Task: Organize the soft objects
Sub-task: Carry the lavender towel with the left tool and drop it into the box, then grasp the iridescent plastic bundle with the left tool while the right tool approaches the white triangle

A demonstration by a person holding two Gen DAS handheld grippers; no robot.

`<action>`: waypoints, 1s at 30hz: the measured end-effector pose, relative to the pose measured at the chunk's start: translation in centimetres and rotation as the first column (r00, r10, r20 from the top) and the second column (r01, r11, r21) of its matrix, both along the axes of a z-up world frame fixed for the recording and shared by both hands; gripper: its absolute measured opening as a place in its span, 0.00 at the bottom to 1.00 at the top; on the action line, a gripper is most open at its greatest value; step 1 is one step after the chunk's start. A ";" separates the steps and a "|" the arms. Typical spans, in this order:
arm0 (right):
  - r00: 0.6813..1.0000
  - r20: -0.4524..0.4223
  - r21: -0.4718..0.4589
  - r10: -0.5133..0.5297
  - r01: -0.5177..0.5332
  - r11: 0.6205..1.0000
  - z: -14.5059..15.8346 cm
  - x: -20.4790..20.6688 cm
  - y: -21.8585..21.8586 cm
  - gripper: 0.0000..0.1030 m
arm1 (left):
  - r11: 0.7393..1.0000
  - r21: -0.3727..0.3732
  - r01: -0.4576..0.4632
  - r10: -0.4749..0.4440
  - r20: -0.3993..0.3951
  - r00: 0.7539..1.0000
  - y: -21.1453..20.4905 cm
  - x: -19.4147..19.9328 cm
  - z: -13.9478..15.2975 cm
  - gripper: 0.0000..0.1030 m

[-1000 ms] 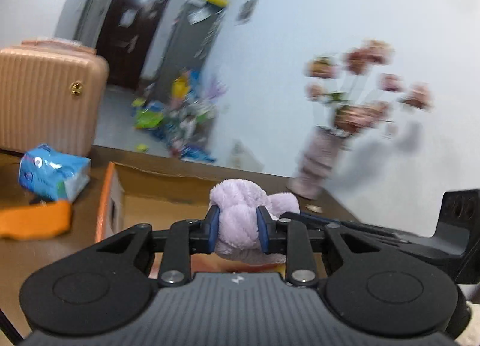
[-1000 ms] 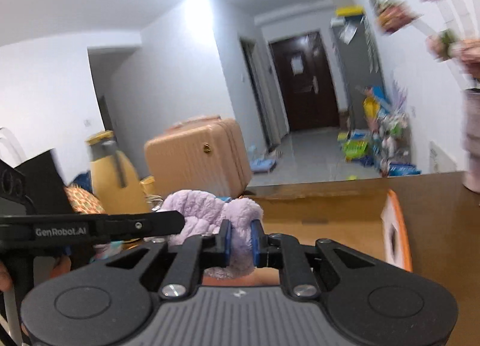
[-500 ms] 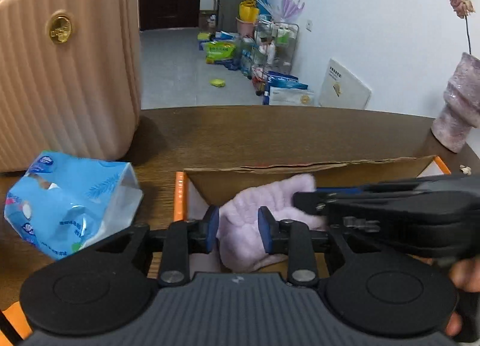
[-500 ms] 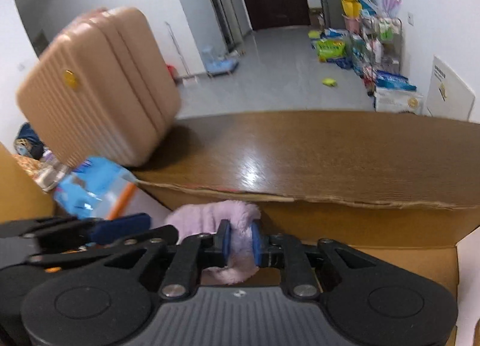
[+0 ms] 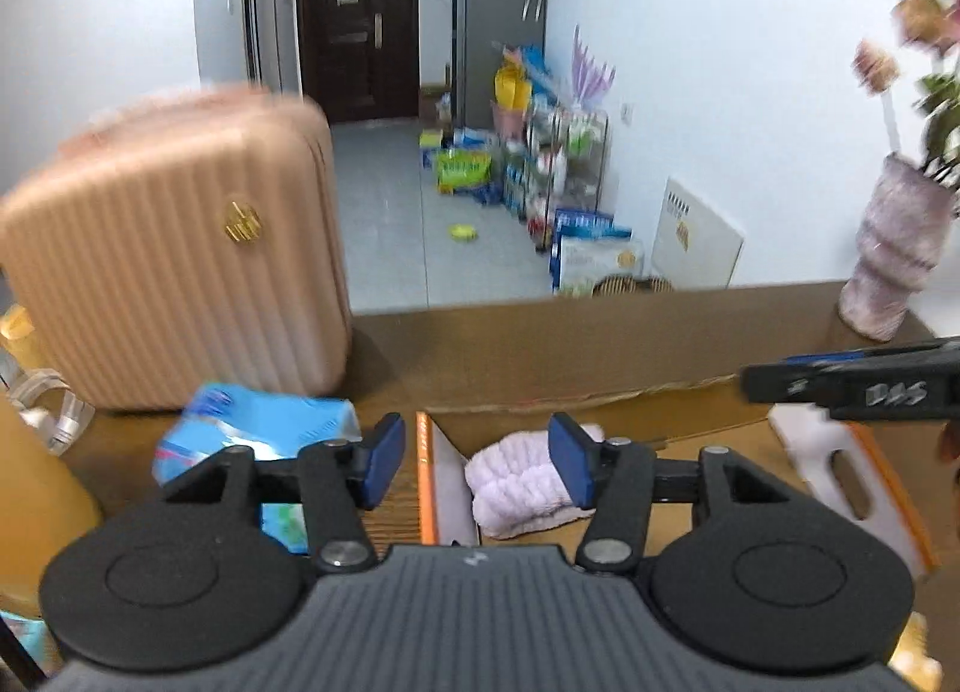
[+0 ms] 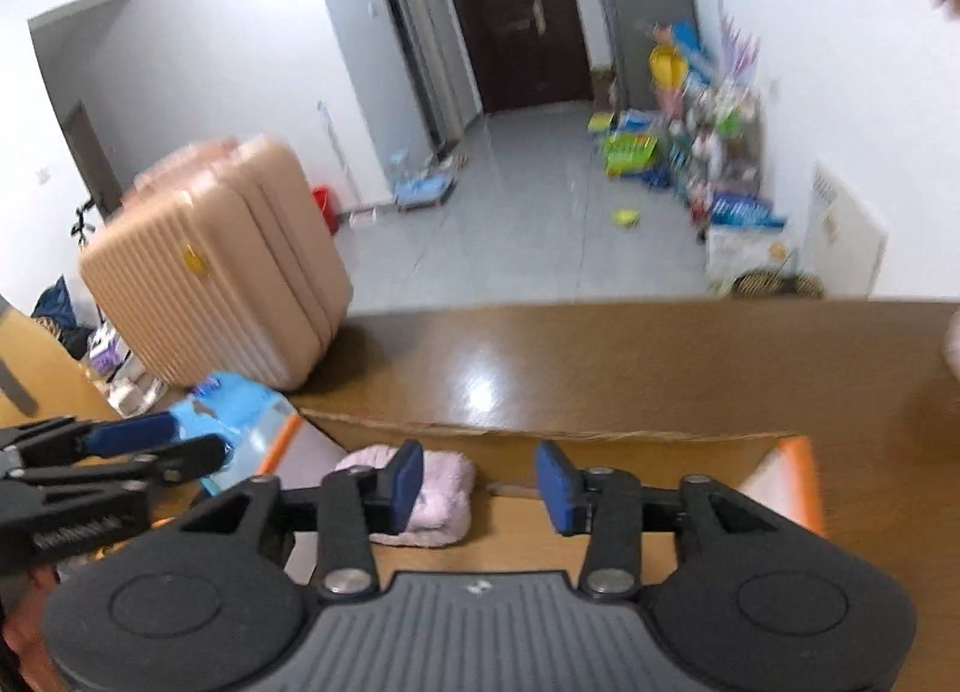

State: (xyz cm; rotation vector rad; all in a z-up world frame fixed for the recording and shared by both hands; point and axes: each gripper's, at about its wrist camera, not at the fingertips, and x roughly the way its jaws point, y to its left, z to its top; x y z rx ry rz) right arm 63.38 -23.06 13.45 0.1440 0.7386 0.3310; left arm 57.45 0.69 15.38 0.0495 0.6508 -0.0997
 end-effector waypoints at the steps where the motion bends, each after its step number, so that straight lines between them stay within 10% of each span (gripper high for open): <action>1: 1.000 0.017 -0.002 -0.008 0.008 1.000 1.2 -1.4 -1.0 0.42 | 1.000 0.000 -0.001 0.001 0.012 1.000 0.0 -1.1 1.1 0.64; 15: 0.976 0.196 0.031 -0.095 0.091 0.995 10.1 -21.1 -10.5 0.60 | 0.999 0.013 0.030 -0.032 0.183 0.983 -0.4 -20.5 9.6 0.79; 30: 0.926 0.376 0.092 -0.022 -0.013 0.996 2.3 -44.3 -9.4 0.74 | 0.986 -0.072 0.152 -0.117 0.347 0.930 0.5 -43.4 -1.5 0.93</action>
